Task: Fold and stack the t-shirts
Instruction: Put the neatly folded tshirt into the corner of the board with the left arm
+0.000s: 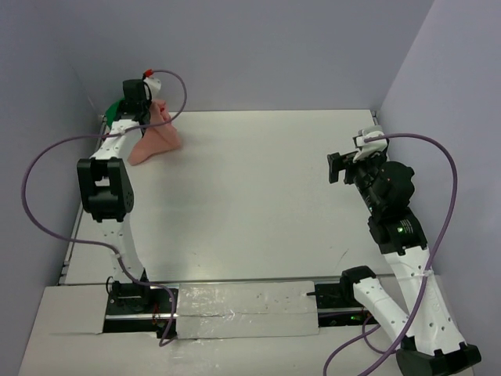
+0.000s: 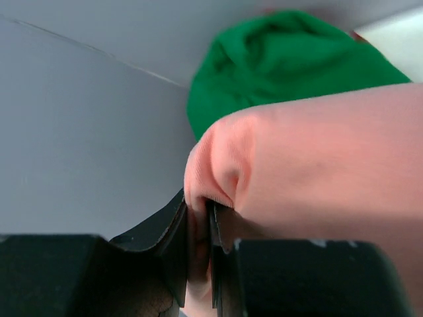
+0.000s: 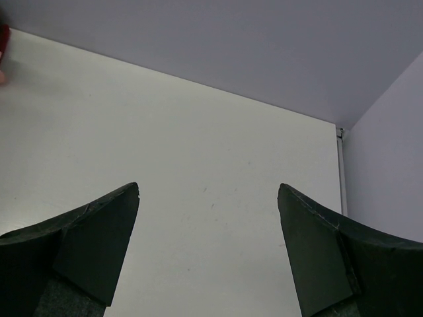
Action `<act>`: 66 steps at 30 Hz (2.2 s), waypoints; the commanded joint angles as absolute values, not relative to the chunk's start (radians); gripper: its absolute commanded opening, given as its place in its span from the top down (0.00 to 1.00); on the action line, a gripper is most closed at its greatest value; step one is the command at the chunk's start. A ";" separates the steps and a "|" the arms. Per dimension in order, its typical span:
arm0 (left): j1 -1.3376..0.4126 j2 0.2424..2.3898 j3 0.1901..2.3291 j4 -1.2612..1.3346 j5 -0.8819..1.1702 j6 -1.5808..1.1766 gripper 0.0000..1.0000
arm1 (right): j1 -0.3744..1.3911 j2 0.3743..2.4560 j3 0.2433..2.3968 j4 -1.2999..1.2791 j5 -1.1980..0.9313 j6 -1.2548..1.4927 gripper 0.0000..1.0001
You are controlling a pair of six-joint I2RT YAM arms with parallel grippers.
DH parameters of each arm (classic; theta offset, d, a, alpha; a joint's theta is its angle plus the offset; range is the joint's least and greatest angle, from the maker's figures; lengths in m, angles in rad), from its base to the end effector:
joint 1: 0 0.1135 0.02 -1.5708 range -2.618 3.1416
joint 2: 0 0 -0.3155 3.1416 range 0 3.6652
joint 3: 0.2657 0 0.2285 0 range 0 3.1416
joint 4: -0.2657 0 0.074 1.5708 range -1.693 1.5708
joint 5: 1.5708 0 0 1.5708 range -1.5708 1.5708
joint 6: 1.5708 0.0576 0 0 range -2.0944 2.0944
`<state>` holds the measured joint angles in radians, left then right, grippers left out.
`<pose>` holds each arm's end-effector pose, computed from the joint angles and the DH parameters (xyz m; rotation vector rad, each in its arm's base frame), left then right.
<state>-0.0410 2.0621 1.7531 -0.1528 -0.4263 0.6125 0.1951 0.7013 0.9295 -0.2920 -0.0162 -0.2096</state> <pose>0.5109 0.0029 0.3255 0.3999 2.0406 0.7878 0.1092 0.0225 0.4170 -0.3407 1.5987 0.0021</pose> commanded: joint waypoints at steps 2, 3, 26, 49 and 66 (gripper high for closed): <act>-0.002 2.222 2.053 -0.011 -0.426 0.638 0.77 | 0.187 0.741 0.937 -0.252 -0.002 -0.230 0.08; -0.002 2.256 2.115 -0.015 -0.428 0.641 0.77 | 0.186 0.752 0.937 -0.250 -0.002 -0.232 0.08; 0.069 2.364 2.140 0.444 -0.592 0.600 0.01 | 0.184 0.741 0.910 -0.261 -0.009 -0.239 0.08; 0.175 1.068 1.249 -0.123 0.314 -0.086 0.01 | 0.186 0.764 0.956 -0.275 -0.051 -0.114 0.00; 0.176 1.176 0.522 0.590 0.261 -0.152 0.01 | 0.184 0.831 0.603 0.302 0.106 -0.057 0.00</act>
<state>0.1719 1.1084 0.5343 0.3828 0.2615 -0.1287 0.1913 0.8192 0.6426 0.0811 0.0566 -0.0429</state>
